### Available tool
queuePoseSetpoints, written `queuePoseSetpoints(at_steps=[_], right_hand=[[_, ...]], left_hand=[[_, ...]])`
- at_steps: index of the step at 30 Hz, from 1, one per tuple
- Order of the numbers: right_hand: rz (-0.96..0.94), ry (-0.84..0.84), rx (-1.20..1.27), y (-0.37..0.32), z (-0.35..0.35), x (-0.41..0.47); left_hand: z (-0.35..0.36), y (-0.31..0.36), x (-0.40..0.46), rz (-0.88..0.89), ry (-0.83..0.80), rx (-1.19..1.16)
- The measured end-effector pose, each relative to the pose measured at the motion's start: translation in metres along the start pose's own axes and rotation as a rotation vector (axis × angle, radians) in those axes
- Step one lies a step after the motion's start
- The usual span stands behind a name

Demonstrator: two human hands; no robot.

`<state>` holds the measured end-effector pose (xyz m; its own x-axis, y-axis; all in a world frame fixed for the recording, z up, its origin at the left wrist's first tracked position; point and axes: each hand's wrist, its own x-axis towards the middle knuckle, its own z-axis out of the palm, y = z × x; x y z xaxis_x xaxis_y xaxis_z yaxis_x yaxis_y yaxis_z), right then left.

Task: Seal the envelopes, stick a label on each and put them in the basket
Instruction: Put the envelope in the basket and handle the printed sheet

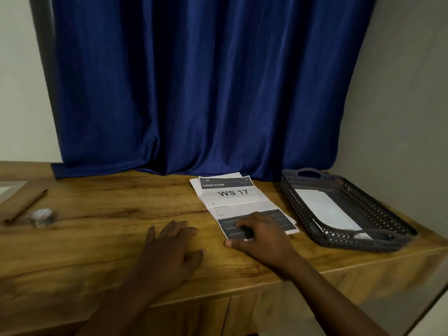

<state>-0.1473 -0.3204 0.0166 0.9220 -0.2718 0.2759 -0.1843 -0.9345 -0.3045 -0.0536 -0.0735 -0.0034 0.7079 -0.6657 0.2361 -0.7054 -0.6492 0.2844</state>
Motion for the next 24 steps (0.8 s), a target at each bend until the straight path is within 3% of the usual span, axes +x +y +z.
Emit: queuePoseSetpoints(at_steps=[15,20,24], right_hand=[[0.066,0.154,0.096,-0.023,-0.02,0.015],[0.003,0.219,0.064,-0.081,-0.026,0.014],[-0.022,0.13,0.225,-0.124,-0.024,0.009]], left_hand=[[-0.006,0.001,-0.004,0.078,0.035,-0.065],[-0.012,0.001,-0.009,0.134,-0.022,-0.386],[-0.023,0.0,-0.018,0.107,-0.063,-0.963]])
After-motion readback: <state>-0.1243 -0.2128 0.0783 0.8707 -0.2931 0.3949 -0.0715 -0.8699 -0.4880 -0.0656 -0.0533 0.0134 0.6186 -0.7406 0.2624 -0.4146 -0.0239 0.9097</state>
